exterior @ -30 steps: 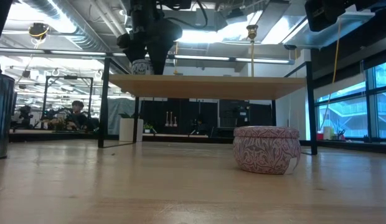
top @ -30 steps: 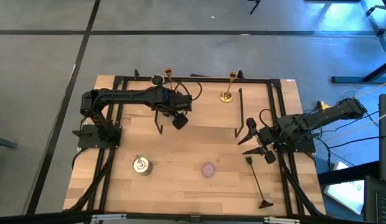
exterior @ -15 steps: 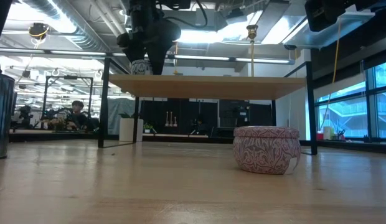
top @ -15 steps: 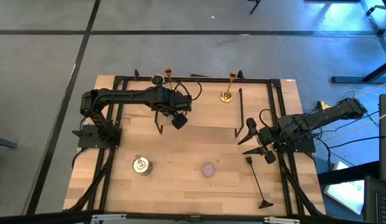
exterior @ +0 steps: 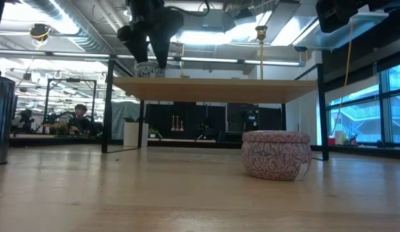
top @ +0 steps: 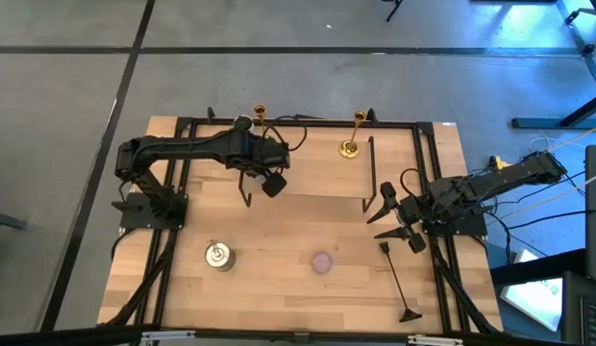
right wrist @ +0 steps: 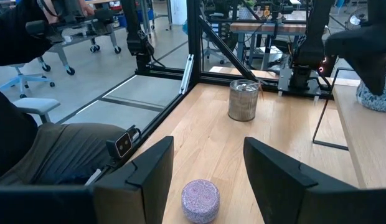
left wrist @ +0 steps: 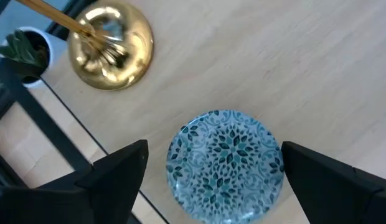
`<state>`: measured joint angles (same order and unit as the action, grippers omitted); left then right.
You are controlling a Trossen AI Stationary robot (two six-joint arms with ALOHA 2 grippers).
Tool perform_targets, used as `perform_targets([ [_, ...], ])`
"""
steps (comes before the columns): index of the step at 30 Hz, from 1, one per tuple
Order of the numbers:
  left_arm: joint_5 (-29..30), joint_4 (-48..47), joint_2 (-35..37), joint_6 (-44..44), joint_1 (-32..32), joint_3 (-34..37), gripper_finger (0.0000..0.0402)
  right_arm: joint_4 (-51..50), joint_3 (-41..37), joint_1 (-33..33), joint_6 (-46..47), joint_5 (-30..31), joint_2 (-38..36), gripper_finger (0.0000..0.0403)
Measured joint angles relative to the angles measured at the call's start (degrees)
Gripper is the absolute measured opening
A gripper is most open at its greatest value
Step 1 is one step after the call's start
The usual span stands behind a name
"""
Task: Pick & Place candle stick holders
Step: Put the blue scented candle on the shelf, then put the pink scented candle on the shelf
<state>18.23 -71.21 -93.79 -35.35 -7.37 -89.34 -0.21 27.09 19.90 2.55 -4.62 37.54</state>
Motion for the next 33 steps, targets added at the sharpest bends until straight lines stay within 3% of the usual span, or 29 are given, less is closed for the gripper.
perform_targets([
  [10,2.29,2.66,5.39,-0.11,3.51,0.00,0.0363,0.00,0.00,0.00,0.00,0.01,0.00,0.0197],
  [19,-0.74,16.49,7.52,5.29,12.37,0.02,0.0346,-0.60,0.00,0.02,0.00,0.02,0.00,0.0197],
  [22,5.68,21.32,7.52,8.55,17.18,0.04,0.0323,-0.89,0.00,0.02,0.00,0.02,0.00,0.0197],
  [30,30.04,31.65,7.51,20.13,31.91,0.04,0.0224,-0.87,0.00,0.00,1.91,0.04,0.00,0.0197],
  [33,34.39,31.61,7.51,20.71,36.30,0.04,0.0182,-0.87,0.00,0.00,2.60,0.04,0.00,0.0197],
])
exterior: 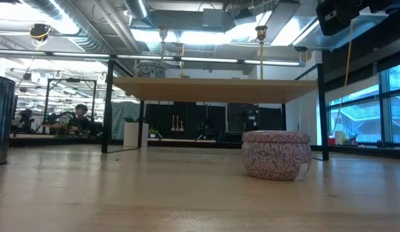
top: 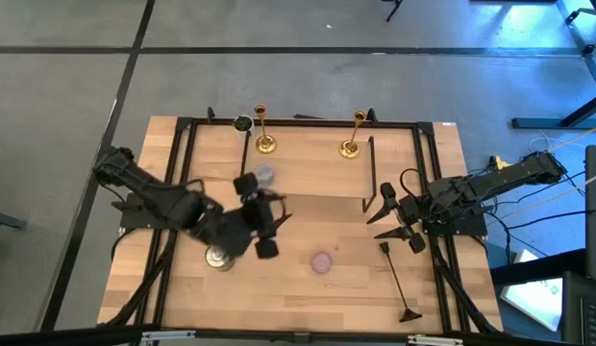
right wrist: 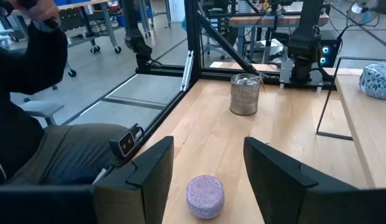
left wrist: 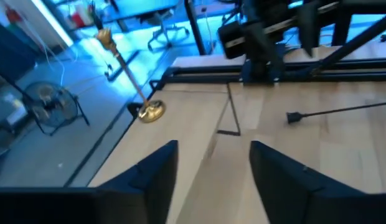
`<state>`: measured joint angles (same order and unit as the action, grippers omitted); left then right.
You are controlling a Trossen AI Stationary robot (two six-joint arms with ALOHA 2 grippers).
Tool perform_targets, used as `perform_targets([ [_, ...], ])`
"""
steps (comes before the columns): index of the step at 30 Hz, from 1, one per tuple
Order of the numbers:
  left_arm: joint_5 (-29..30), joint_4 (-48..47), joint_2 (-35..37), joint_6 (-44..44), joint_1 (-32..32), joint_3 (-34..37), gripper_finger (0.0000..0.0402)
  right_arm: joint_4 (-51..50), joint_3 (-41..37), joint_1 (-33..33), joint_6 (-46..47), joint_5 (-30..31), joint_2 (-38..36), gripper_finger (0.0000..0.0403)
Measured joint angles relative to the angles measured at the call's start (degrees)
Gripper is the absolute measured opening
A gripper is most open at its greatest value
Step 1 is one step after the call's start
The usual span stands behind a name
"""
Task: Pick & Place candle stick holders
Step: Put the pink scented candle on the shelf
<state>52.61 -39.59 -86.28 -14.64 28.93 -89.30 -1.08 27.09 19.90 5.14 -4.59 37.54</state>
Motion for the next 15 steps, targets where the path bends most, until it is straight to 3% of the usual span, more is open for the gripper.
perform_targets([
  [5,-1.23,-0.02,-0.11,-3.70,4.26,0.00,0.0128,0.00,0.00,0.02,0.72,-0.06,0.00,0.0197],
  [10,-6.26,-0.97,-2.80,-7.51,7.86,0.00,0.0109,-0.26,0.00,0.63,1.93,-0.15,0.15,0.0197],
  [15,-1.66,-0.41,-8.08,-8.95,11.62,0.00,0.0112,2.05,0.00,2.01,2.49,-0.15,2.32,0.0197],
])
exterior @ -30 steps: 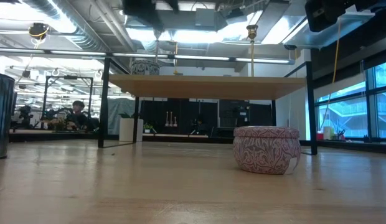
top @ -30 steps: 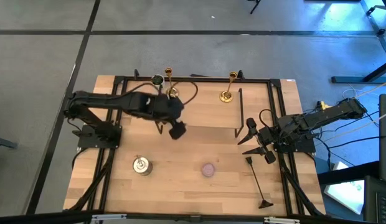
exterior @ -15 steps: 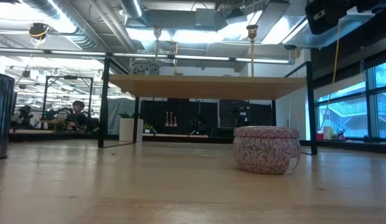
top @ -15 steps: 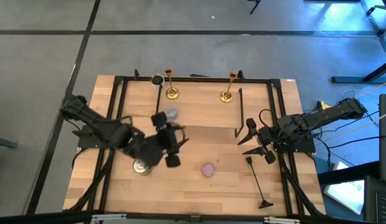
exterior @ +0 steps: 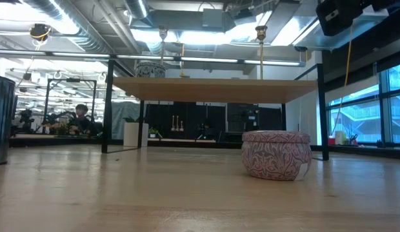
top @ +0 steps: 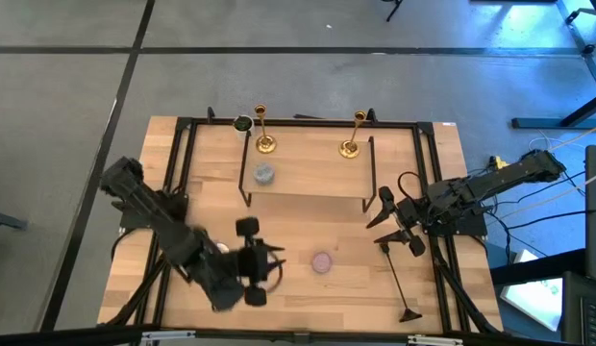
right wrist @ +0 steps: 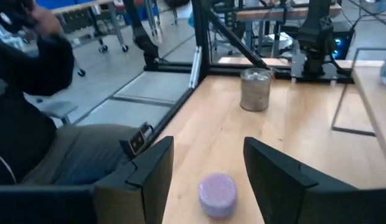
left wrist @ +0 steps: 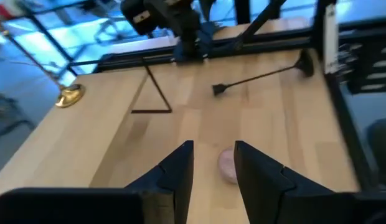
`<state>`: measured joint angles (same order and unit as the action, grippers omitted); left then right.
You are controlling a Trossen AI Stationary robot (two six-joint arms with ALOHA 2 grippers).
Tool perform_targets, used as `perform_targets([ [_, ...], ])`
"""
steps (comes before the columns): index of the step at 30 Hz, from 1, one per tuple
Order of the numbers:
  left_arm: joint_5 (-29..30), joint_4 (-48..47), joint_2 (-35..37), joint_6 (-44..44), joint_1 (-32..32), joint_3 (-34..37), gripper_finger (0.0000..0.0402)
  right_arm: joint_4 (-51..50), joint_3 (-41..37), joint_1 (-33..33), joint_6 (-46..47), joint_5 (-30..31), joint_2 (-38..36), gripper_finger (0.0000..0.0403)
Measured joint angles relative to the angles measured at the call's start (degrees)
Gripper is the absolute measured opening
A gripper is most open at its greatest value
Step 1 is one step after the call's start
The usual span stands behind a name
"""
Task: Pick & Place candle stick holders
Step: Put the pink scented candle on the shelf
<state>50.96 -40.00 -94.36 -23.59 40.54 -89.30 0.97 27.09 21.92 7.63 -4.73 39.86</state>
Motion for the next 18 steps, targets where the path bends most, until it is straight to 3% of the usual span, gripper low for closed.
perform_targets([
  [5,12.03,0.49,-8.11,-4.61,2.26,0.00,0.0107,10.46,0.00,2.78,7.13,-6.28,6.04,0.0197],
  [9,22.21,2.62,-14.56,-9.77,2.79,0.00,0.0100,18.14,0.00,5.32,2.69,-13.20,12.81,0.0197],
  [13,37.85,4.61,-21.49,-19.21,4.19,0.00,0.0090,28.38,0.23,7.07,1.01,-15.46,19.77,0.0197],
  [18,38.87,2.70,-26.55,-29.37,4.73,0.00,0.0063,31.42,3.87,7.84,0.90,-14.45,25.49,0.0197],
])
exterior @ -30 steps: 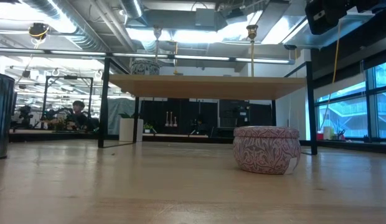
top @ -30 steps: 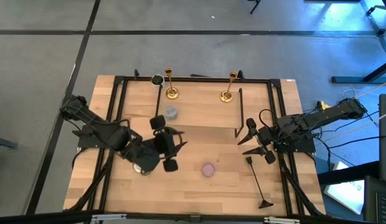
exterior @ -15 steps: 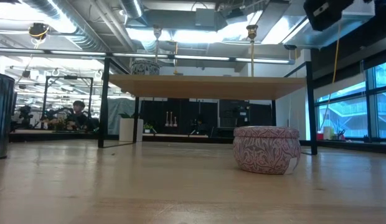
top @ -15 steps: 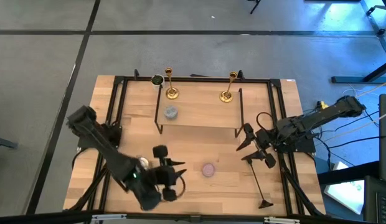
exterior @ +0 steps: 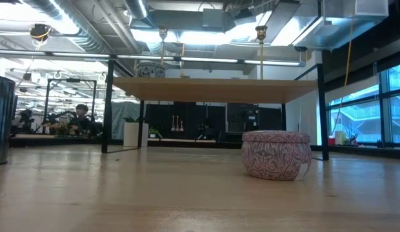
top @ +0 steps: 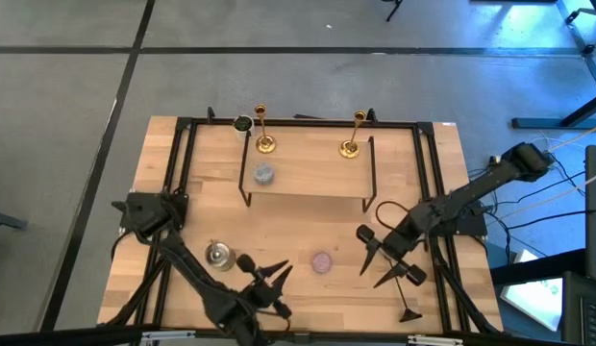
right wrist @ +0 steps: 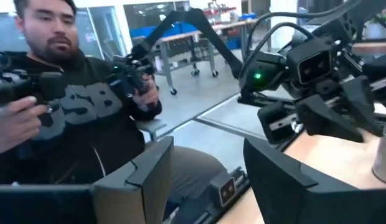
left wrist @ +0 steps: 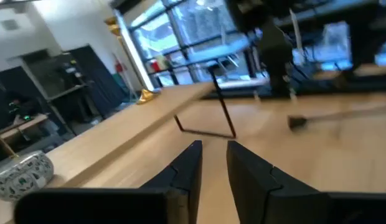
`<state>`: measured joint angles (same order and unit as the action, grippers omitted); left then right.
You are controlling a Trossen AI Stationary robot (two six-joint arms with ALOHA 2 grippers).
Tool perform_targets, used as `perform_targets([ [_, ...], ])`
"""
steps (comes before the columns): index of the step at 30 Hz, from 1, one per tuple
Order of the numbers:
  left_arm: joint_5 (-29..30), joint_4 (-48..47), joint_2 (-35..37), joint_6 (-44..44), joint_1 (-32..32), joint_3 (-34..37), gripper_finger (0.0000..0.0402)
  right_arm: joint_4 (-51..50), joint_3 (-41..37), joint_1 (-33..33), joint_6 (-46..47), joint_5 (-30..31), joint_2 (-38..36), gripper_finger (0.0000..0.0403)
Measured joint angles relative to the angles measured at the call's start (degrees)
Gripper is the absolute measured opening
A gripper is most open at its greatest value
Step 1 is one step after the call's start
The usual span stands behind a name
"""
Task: Pick & Place candle stick holders
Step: Put the pink scented candle on the shelf
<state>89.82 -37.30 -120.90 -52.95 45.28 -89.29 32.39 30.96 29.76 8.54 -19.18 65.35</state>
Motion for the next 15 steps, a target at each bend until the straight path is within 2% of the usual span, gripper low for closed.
perform_targets([
  [2,0.22,-0.79,-1.52,-1.18,-0.64,-0.01,0.0051,-0.83,1.70,-0.02,0.00,1.67,2.26,0.0197],
  [5,0.08,-1.93,-2.04,-1.38,-1.29,0.13,0.0034,-5.16,4.71,-0.09,0.00,8.43,5.35,0.0197],
  [9,0.28,-2.69,-1.83,-0.75,-1.12,0.00,0.0019,-22.05,11.07,-0.15,1.06,18.81,9.59,0.0197],
  [12,0.26,-4.75,-1.27,-0.76,0.46,0.00,0.0012,-35.27,16.53,0.03,2.70,22.94,12.85,0.0197],
  [15,0.28,-7.78,-0.35,-3.25,2.07,0.00,0.0007,-39.74,19.64,0.72,5.66,24.98,15.98,0.0197],
])
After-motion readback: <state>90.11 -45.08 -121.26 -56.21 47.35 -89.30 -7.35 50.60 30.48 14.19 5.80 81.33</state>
